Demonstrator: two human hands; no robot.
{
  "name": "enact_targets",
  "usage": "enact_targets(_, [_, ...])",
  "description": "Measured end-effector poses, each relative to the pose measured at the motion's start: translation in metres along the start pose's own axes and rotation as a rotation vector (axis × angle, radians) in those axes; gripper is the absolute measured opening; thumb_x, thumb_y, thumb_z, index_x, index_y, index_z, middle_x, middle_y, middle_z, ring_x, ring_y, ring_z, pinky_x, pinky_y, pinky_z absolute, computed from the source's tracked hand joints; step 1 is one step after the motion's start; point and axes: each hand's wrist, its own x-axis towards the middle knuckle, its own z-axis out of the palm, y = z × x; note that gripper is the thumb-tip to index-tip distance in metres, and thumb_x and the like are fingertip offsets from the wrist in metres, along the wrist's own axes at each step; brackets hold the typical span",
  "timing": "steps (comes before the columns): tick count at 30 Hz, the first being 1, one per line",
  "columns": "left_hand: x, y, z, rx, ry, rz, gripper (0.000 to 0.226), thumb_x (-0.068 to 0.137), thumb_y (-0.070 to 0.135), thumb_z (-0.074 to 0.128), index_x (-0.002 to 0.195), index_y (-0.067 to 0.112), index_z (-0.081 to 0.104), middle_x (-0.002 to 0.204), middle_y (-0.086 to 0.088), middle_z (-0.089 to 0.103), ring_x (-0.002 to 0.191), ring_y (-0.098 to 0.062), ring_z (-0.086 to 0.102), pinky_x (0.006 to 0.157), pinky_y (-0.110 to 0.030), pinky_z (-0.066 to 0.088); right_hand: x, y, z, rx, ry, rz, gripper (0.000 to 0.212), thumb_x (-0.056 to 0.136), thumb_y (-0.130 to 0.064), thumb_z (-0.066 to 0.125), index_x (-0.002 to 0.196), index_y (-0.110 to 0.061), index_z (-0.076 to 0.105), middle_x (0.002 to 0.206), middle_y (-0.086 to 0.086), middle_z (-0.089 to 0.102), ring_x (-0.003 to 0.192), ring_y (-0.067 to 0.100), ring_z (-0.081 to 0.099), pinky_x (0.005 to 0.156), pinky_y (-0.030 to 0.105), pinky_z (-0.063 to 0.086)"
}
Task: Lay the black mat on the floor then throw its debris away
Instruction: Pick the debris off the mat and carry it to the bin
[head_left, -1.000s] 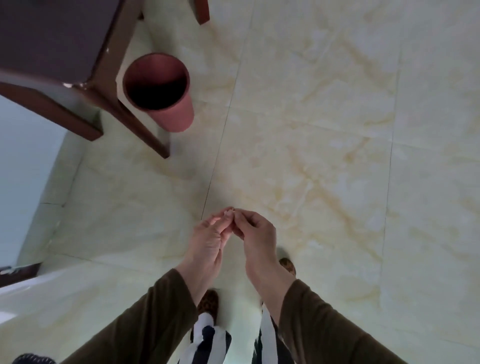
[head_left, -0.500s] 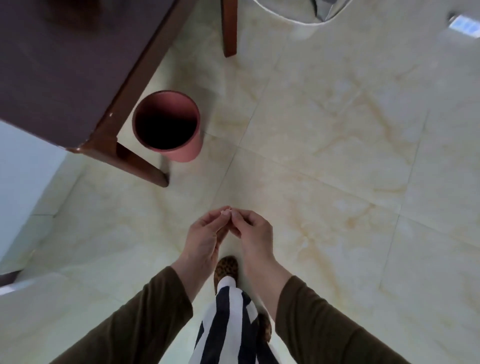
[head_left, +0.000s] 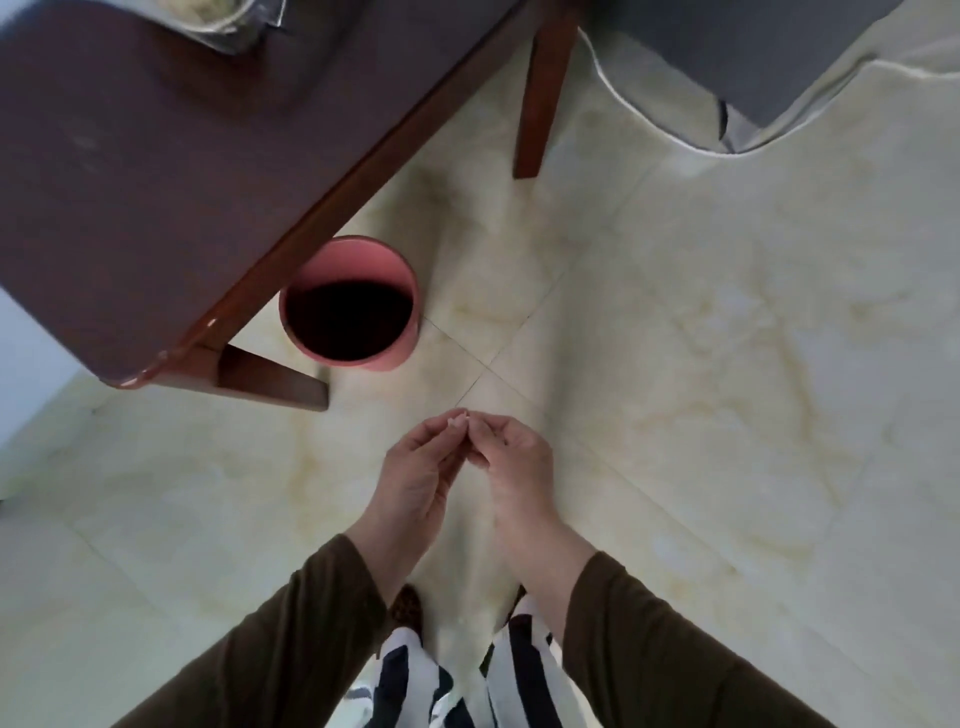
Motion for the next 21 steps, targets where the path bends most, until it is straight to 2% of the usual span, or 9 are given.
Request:
enact_targets(6, [0.028, 0.025, 0.02, -0.145, 0.091, 0.055, 0.018, 0.093, -0.001, 0.06, 0.108, -0.005, 0.07, 0.092, -0.014, 0.077, 0.082, -0.019, 0.075, 0.074, -0.023, 0.059, 0.041, -0.031, 0.026, -0.119, -0.108, -0.006, 0.01, 0.087, -0.006, 0.074, 0.085, -0.014, 0.08, 0.087, 0.014, 0.08, 0.078, 0.02, 0.072, 0.074, 0.028, 0.057])
enact_targets(11, [0.068, 0.068, 0.014, -0.22, 0.128, 0.124, 0.017, 0.095, -0.004, 0.057, 0.108, -0.01, 0.066, 0.089, -0.016, 0.076, 0.081, -0.021, 0.074, 0.075, -0.024, 0.06, 0.084, -0.051, 0.074, -0.227, -0.238, 0.009, 0.019, 0.088, -0.009, 0.073, 0.078, -0.022, 0.081, 0.083, 0.005, 0.081, 0.078, 0.013, 0.075, 0.072, 0.02, 0.056])
enact_targets(13, [0.083, 0.08, 0.01, -0.231, 0.168, 0.14, 0.023, 0.096, -0.003, 0.055, 0.116, -0.014, 0.062, 0.1, -0.022, 0.073, 0.091, -0.027, 0.07, 0.085, -0.028, 0.06, 0.101, -0.052, 0.092, -0.303, -0.276, 0.026, 0.016, 0.089, -0.012, 0.072, 0.079, -0.021, 0.081, 0.083, 0.003, 0.08, 0.076, 0.009, 0.073, 0.068, 0.016, 0.054])
enact_targets(15, [0.101, 0.088, 0.004, -0.253, 0.198, 0.134, 0.033, 0.099, -0.001, 0.053, 0.126, -0.02, 0.055, 0.121, -0.032, 0.065, 0.108, -0.032, 0.064, 0.104, -0.037, 0.051, 0.12, -0.05, 0.109, -0.361, -0.303, 0.036, 0.018, 0.089, -0.014, 0.072, 0.077, -0.024, 0.08, 0.082, -0.001, 0.08, 0.076, 0.006, 0.073, 0.064, 0.015, 0.053])
enact_targets(16, [0.108, 0.091, 0.002, -0.27, 0.212, 0.128, 0.035, 0.1, 0.0, 0.053, 0.128, -0.02, 0.054, 0.126, -0.034, 0.063, 0.11, -0.032, 0.064, 0.107, -0.038, 0.049, 0.128, -0.048, 0.117, -0.386, -0.31, 0.047, 0.018, 0.089, -0.014, 0.072, 0.076, -0.025, 0.079, 0.081, -0.003, 0.08, 0.077, 0.007, 0.073, 0.064, 0.015, 0.054])
enact_targets(19, [0.14, 0.104, -0.008, -0.319, 0.292, 0.13, 0.029, 0.1, 0.0, 0.054, 0.123, -0.016, 0.06, 0.116, -0.029, 0.067, 0.097, -0.026, 0.071, 0.097, -0.033, 0.056, 0.162, -0.04, 0.145, -0.421, -0.34, 0.08, 0.01, 0.09, -0.013, 0.07, 0.089, -0.015, 0.08, 0.088, 0.004, 0.079, 0.082, 0.017, 0.073, 0.071, 0.023, 0.057])
enact_targets(21, [0.163, 0.11, -0.015, -0.344, 0.363, 0.121, 0.027, 0.099, 0.0, 0.056, 0.121, -0.014, 0.062, 0.114, -0.028, 0.067, 0.098, -0.029, 0.068, 0.098, -0.035, 0.055, 0.184, -0.034, 0.161, -0.441, -0.36, 0.131, 0.009, 0.092, -0.01, 0.068, 0.094, -0.008, 0.077, 0.089, 0.011, 0.076, 0.081, 0.023, 0.071, 0.071, 0.027, 0.057])
